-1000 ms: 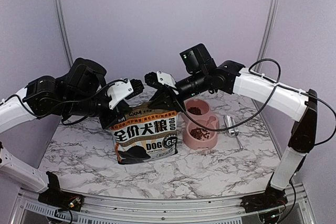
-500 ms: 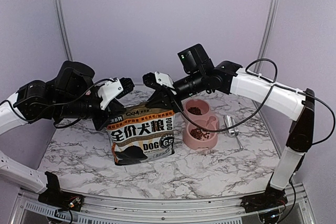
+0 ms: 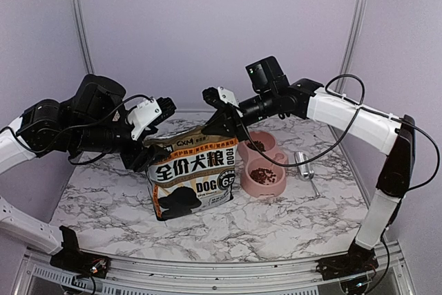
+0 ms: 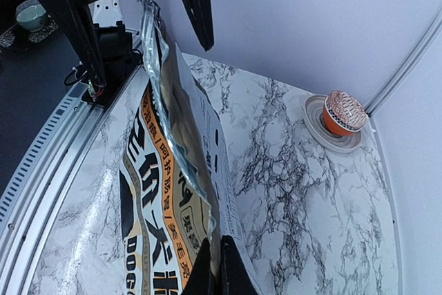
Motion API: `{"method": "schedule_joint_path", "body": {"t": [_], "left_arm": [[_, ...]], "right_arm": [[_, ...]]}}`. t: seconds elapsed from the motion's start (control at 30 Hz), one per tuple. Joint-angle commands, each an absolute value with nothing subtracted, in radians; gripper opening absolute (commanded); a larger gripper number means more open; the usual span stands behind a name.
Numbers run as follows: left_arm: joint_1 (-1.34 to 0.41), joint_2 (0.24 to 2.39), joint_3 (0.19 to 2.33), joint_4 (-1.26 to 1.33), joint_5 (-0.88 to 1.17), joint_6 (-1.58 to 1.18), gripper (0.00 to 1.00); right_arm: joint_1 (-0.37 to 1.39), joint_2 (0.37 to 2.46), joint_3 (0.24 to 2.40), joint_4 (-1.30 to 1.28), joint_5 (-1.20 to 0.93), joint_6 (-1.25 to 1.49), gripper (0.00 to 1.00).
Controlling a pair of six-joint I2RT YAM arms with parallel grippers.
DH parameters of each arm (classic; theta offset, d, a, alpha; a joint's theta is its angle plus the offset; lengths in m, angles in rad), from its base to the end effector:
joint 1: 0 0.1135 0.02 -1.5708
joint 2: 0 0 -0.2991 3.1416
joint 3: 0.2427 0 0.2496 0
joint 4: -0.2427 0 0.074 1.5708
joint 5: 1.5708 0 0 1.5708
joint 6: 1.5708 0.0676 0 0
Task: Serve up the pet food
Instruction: Press the seal on the pet food bag.
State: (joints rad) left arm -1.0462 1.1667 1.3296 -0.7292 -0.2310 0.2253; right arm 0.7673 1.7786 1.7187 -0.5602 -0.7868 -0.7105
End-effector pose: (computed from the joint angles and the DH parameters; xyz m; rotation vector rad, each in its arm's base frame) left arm 0.1385 -0.2084 0.4120 1.1530 1.7905 -0.2397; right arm 0.2736 0.3303 0.3808 -1.7169 1.2295 0.8869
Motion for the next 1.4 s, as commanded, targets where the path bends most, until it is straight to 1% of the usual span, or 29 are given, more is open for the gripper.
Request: {"method": "schedule_joint_path", "body": {"t": [0.0, 0.17, 0.27, 0.3, 0.33, 0.4, 0.43, 0.5, 0.53, 0.57, 0.7, 0.77, 0.8, 0.83, 0.87, 0.9, 0.97, 1.0, 1.13, 1.27, 1.37], "left_arm": [[-1.042, 1.195, 1.363, -0.756, -0.200, 0.227, 0.70], [-1.042, 1.233, 1.364, -0.755, -0.207, 0.246, 0.70], [-1.042, 1.234, 1.346, -0.718, -0.196, 0.257, 0.66], [-1.042, 1.235, 1.335, -0.700, -0.208, 0.265, 0.64], [-1.041, 1.238, 1.328, -0.687, -0.225, 0.276, 0.58], [-1.032, 1.255, 1.324, -0.672, -0.253, 0.305, 0.41], [-1.025, 1.265, 1.328, -0.670, -0.256, 0.310, 0.33], [-1.020, 1.279, 1.334, -0.664, -0.238, 0.313, 0.18], [-1.019, 1.281, 1.328, -0.657, -0.229, 0.313, 0.08], [-1.020, 1.280, 1.319, -0.647, -0.228, 0.312, 0.00], [-1.004, 1.256, 1.290, -0.607, -0.227, 0.316, 0.00], [-0.995, 1.246, 1.284, -0.600, -0.187, 0.307, 0.00], [-0.995, 1.242, 1.279, -0.596, -0.177, 0.307, 0.00], [-0.996, 1.237, 1.273, -0.595, -0.173, 0.310, 0.00], [-0.994, 1.235, 1.272, -0.595, -0.174, 0.313, 0.00], [-0.992, 1.234, 1.276, -0.596, -0.174, 0.318, 0.00], [-0.985, 1.231, 1.286, -0.597, -0.159, 0.326, 0.00], [-0.982, 1.230, 1.293, -0.599, -0.143, 0.328, 0.00], [-0.980, 1.215, 1.285, -0.590, -0.096, 0.327, 0.00], [-0.979, 1.208, 1.273, -0.581, -0.089, 0.330, 0.00], [-0.978, 1.201, 1.265, -0.578, -0.079, 0.334, 0.00]], "right_arm": [[0.744, 1.765, 1.708, -0.510, -0.783, -0.701, 0.00], [0.744, 1.722, 1.641, -0.451, -0.781, -0.657, 0.00], [0.745, 1.697, 1.597, -0.437, -0.792, -0.657, 0.00], [0.745, 1.692, 1.597, -0.444, -0.784, -0.656, 0.00], [0.745, 1.686, 1.597, -0.450, -0.778, -0.654, 0.00], [0.744, 1.664, 1.583, -0.437, -0.774, -0.643, 0.00], [0.744, 1.647, 1.567, -0.424, -0.786, -0.644, 0.00], [0.744, 1.639, 1.555, -0.429, -0.790, -0.659, 0.00], [0.744, 1.639, 1.557, -0.438, -0.780, -0.663, 0.00], [0.744, 1.640, 1.556, -0.438, -0.769, -0.661, 0.00], [0.745, 1.645, 1.543, -0.399, -0.802, -0.635, 0.00], [0.745, 1.659, 1.556, -0.410, -0.825, -0.650, 0.00], [0.745, 1.666, 1.571, -0.418, -0.826, -0.656, 0.03], [0.745, 1.673, 1.580, -0.421, -0.825, -0.654, 0.15], [0.747, 1.679, 1.592, -0.422, -0.818, -0.647, 0.32], [0.749, 1.685, 1.606, -0.424, -0.811, -0.639, 0.44], [0.758, 1.697, 1.639, -0.441, -0.805, -0.635, 0.57], [0.766, 1.703, 1.654, -0.450, -0.811, -0.642, 0.61], [0.821, 1.744, 1.722, -0.508, -0.779, -0.691, 0.64], [0.874, 1.827, 1.842, -0.594, -0.735, -0.707, 0.64], [0.891, 1.880, 1.925, -0.657, -0.711, -0.723, 0.62]]}}
